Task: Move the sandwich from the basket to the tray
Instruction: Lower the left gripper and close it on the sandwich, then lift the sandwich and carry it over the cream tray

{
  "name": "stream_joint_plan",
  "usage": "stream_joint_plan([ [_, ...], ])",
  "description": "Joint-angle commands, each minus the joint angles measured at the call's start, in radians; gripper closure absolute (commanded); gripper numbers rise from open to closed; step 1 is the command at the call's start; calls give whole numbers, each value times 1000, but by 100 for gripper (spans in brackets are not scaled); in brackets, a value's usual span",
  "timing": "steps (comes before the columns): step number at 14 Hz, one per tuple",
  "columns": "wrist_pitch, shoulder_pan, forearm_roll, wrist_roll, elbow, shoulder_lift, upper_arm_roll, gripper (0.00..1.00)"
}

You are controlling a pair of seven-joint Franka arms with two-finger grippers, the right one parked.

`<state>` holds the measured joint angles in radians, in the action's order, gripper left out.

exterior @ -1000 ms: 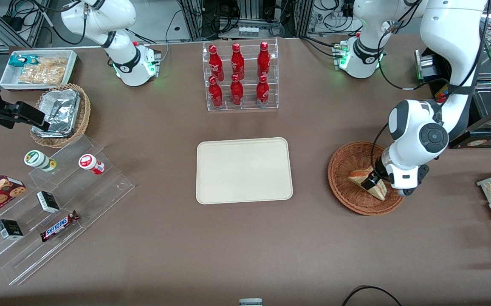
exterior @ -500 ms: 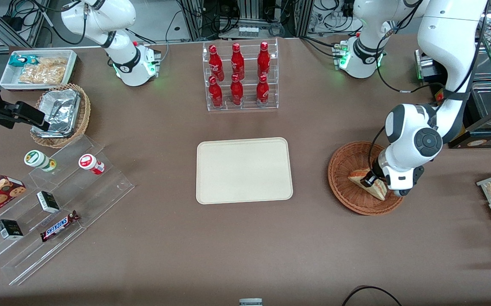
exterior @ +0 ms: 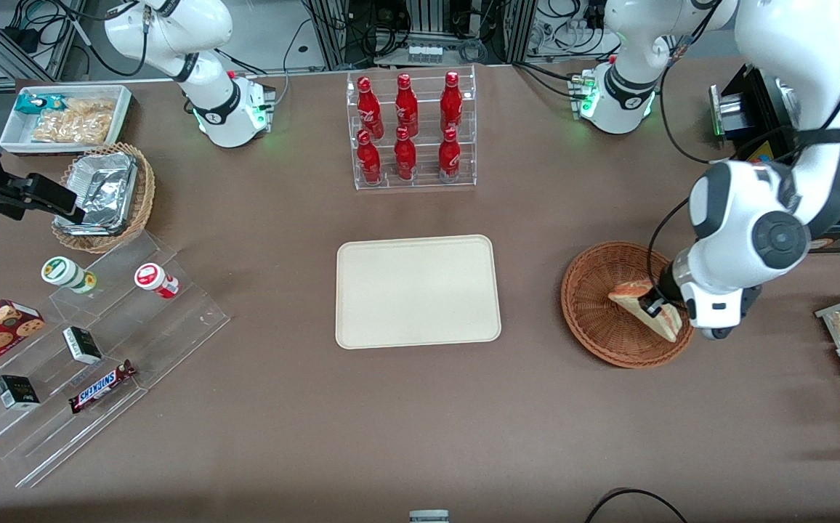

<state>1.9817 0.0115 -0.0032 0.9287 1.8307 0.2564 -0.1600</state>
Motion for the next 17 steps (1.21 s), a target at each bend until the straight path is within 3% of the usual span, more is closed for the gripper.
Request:
stream_joint_plan([
  [1, -119, 105, -3, -1, -160, 30, -12, 90],
  [6, -100, 367, -6, -10, -235, 145, -13, 90],
  [9, -2, 491, -4, -10, -295, 254, -13, 88],
  [12, 110, 588, 26, -10, -304, 328, -13, 88],
  [17, 242, 653, 92, -10, -303, 414, -13, 84],
])
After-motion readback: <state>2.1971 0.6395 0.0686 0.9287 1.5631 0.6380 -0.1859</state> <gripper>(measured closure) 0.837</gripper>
